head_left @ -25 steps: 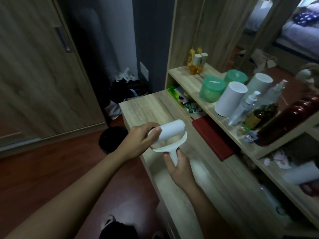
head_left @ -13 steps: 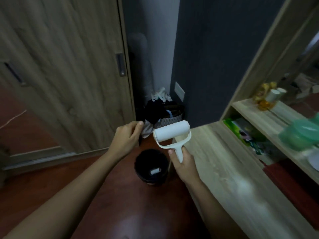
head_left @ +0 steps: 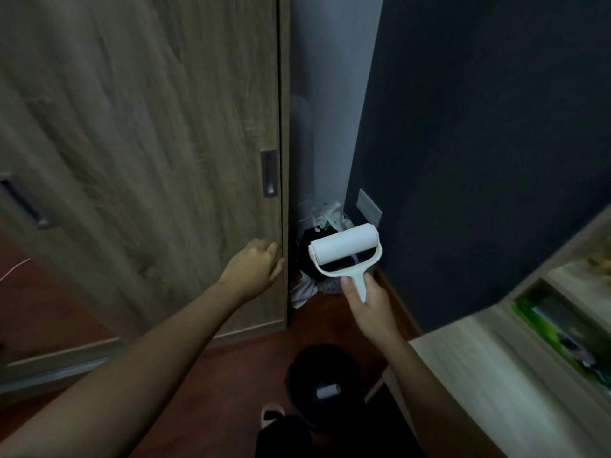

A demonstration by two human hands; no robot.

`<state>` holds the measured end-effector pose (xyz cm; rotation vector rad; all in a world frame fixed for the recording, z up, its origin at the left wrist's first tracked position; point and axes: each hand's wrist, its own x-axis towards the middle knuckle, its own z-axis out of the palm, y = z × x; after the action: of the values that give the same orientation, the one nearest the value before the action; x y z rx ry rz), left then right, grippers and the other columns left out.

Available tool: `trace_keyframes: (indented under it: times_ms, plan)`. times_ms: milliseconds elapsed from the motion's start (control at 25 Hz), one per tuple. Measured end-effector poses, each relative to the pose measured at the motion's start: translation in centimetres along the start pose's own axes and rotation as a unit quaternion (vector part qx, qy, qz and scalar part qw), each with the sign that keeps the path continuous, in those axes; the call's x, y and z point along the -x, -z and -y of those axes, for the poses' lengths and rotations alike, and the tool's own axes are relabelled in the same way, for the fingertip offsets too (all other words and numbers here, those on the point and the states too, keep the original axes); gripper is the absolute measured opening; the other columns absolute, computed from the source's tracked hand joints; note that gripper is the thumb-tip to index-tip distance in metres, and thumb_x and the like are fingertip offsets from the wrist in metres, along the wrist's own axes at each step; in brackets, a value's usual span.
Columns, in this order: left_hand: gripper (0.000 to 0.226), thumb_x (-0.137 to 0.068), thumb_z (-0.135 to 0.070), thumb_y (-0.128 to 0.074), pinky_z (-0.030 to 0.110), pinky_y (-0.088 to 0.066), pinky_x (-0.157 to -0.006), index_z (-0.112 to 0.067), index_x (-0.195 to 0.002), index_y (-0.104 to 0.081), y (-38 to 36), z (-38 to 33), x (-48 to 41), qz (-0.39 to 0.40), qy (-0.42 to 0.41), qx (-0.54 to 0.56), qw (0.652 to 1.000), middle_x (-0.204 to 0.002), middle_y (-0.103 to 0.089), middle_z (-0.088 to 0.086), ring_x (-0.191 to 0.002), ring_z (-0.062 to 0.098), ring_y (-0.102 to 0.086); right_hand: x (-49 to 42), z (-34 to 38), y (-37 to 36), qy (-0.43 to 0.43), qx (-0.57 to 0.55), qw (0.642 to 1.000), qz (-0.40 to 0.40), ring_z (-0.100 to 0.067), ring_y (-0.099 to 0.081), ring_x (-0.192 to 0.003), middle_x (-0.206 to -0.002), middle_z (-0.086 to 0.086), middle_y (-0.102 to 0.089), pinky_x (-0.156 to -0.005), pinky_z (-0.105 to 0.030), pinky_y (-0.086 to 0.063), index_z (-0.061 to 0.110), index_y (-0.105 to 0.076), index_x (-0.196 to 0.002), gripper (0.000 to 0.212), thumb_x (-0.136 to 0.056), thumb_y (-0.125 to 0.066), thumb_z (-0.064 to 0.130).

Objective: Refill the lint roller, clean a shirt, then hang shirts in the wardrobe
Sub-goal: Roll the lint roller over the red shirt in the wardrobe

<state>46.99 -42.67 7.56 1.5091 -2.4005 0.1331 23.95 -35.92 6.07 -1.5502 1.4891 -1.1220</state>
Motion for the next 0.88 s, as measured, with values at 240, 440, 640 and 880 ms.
trace_keyframes:
  times_ms: [240,440,640,880]
  plan:
    - [0.017,-0.068,-0.028,-0.071,0.025,-0.049,-0.055,-0.012,-0.07,-0.069,-3.8,8.9,-12.0,0.063,-0.124,-0.226,0.964,-0.065,-0.065,0.006,-0.062,0.022,-0.062,-13.6,-0.4,-2.6,-0.003,0.013,1.0,-0.018,0.003,-0.057,-0.079,-0.082,0.01,-0.062,-0.062,-0.002,-0.042,0.016,-0.058,-0.098,0.014,-0.093,-0.051,0.027]
    - [0.043,-0.074,-0.022,-0.033,0.028,-0.055,-0.071,-0.012,-0.071,-0.075,-3.8,13.7,-20.6,0.072,-0.192,-0.28,0.938,-0.071,-0.069,0.007,-0.071,0.024,-0.067,-20.5,-0.3,-3.9,-0.019,0.024,0.999,-0.032,0.004,-0.059,-0.066,-0.072,0.008,-0.062,-0.058,-0.011,-0.042,0.01,-0.059,-0.09,0.019,-0.092,-0.054,0.028]
    - [0.045,-0.078,-0.017,-0.031,0.028,-0.053,-0.067,-0.014,-0.071,-0.075,-3.7,16.5,-24.2,0.065,-0.31,-0.314,0.895,-0.07,-0.068,0.003,-0.067,0.02,-0.062,-23.7,0.0,-4.6,-0.014,-0.005,0.999,-0.045,0.014,-0.058,-0.069,-0.076,0.008,-0.061,-0.059,-0.003,-0.042,0.012,-0.057,-0.091,0.009,-0.093,-0.053,0.02]
    - [0.014,-0.076,-0.021,-0.062,0.029,-0.05,-0.069,-0.013,-0.08,-0.073,-3.9,19.8,-22.6,0.025,-0.389,-0.321,0.863,-0.081,-0.069,0.002,-0.074,0.019,-0.062,-25.3,0.9,-6.8,-0.009,-0.016,0.999,-0.049,0.002,-0.062,-0.073,-0.082,0.006,-0.065,-0.065,-0.015,-0.047,0.016,-0.058,-0.094,0.022,-0.088,-0.051,0.036]
